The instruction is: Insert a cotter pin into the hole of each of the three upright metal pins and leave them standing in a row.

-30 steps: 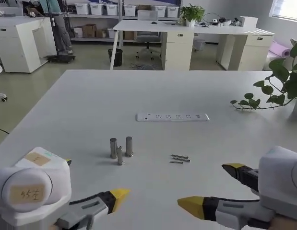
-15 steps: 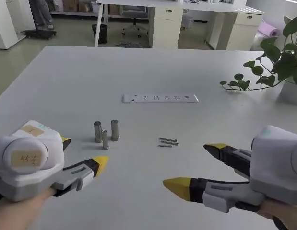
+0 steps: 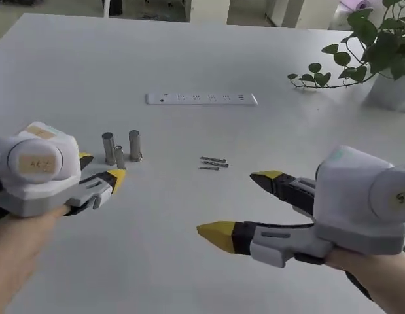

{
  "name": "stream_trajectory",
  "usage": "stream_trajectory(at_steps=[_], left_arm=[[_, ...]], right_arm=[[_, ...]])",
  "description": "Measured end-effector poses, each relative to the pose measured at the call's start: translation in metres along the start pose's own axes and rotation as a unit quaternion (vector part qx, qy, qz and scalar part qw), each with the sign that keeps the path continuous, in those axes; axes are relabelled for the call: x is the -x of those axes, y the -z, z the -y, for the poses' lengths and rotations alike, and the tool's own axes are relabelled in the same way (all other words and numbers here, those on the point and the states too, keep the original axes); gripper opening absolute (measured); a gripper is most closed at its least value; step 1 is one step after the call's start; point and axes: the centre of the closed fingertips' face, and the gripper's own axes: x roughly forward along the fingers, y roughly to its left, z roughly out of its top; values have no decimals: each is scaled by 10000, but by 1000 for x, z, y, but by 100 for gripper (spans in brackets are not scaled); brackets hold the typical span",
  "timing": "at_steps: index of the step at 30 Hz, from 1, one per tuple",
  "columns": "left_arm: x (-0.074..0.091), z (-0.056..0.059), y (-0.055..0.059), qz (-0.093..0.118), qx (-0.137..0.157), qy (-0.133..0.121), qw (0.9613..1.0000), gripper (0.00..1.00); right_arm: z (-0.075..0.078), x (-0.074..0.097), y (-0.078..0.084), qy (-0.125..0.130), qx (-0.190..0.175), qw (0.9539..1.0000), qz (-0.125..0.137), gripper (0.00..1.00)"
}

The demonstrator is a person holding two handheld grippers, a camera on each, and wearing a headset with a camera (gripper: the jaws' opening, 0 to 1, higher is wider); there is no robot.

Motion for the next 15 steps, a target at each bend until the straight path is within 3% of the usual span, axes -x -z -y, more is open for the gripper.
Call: stream_trajectory(at_steps=[10,15], left_arm=[[-33,-4,11,-164,-106,45,9998,28],[-46,-5,12,-136,-131,104,9998,25]], right_arm=[[1,-5,10,-47,-140,9999,-75,72],[3,-7,11,-47,-115,9999,-110,72]])
